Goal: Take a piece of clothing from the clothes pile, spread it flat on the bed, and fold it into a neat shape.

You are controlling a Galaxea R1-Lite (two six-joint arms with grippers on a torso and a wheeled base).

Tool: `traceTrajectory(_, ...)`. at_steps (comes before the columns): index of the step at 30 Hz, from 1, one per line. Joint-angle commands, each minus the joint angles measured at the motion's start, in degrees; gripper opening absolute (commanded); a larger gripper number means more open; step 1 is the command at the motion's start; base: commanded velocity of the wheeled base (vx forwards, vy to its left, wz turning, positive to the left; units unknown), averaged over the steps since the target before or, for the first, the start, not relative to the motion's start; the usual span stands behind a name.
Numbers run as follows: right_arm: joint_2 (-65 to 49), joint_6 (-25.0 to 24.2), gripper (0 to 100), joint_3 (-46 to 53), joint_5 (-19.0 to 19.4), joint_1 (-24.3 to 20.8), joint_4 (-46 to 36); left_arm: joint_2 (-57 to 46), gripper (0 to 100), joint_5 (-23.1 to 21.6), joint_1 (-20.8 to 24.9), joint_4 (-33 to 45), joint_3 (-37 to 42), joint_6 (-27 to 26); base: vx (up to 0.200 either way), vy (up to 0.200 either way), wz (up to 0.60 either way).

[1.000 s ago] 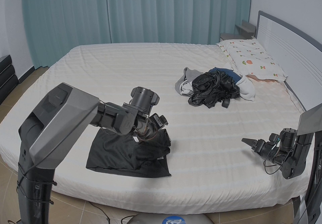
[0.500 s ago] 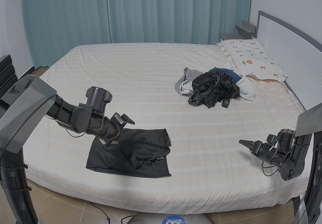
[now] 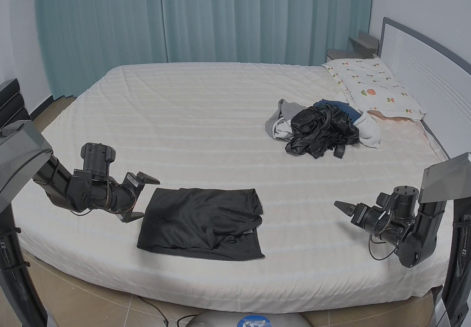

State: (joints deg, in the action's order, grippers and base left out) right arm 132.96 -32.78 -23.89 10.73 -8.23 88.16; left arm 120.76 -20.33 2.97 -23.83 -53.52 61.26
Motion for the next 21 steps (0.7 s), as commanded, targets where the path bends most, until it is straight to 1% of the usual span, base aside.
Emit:
traceTrajectory(1, -0.6, 0.17, 100, -3.26, -2.29, -3.2, -2.47, 0.35, 100, -1.55, -2.36, -0.25, 0.96, -0.17, 0.0, 0.2, 0.0)
traceTrajectory(4, -0.86, 0.26, 100, -5.9, -3.7, -5.04, -5.98, 0.44, 100, -2.43, -3.24, -0.95, 0.87, -0.26, 0.0, 0.2, 0.0)
traceTrajectory(5, -0.86, 0.26, 100, -5.9, -3.7, -5.04, -5.98, 0.44, 100, -2.43, -3.24, -0.95, 0.87, -0.26, 0.0, 0.2, 0.0)
traceTrajectory(6, -1.3, 0.52, 100, -7.22, -5.01, -6.62, -7.92, 0.44, 100, -2.61, -3.33, -1.3, 0.96, -0.17, 0.0, 0.2, 0.0)
traceTrajectory(7, -1.39, 0.7, 100, -7.75, -5.37, -7.06, -8.53, 0.53, 100, -2.61, -3.33, -1.39, 0.96, -0.17, 0.0, 0.2, 0.0)
traceTrajectory(9, -1.74, 1.84, 100, -10.3, -7.39, -9.44, -11.52, 1.32, 100, -2.61, -3.33, -1.48, 0.78, -0.26, 0.0, 0.2, 0.0)
traceTrajectory(13, -2.01, 4.83, 100, -14.16, -10.64, -12.16, -16.09, 1.85, 100, -2.61, -3.33, -1.48, 0.52, -0.26, 0.0, 0.2, 0.0)
traceTrajectory(17, -2.18, 5.62, 100, -18.56, -13.28, -14.36, -22.24, 2.46, 100, -2.61, -3.33, -1.48, 0.61, -0.35, 0.0, 0.2, 0.0)
traceTrajectory(18, -2.18, 5.71, 100, -18.73, -13.36, -14.45, -22.51, 2.55, 100, -2.61, -3.33, -1.57, 0.61, -0.35, 0.0, 0.2, 0.0)
traceTrajectory(19, -2.27, 7.2, 100, -20.67, -14.77, -15.06, -25.41, 2.73, 100, -2.61, -3.33, -1.74, 0.78, -0.61, 0.0, 0.0, 0.0)
traceTrajectory(21, -2.27, 9.49, 100, -22.51, -16.62, -15.68, -27.87, 3.08, 100, -2.43, -3.15, -2.8, 1.05, -1.4, 0.0, 0.0, 0.0)
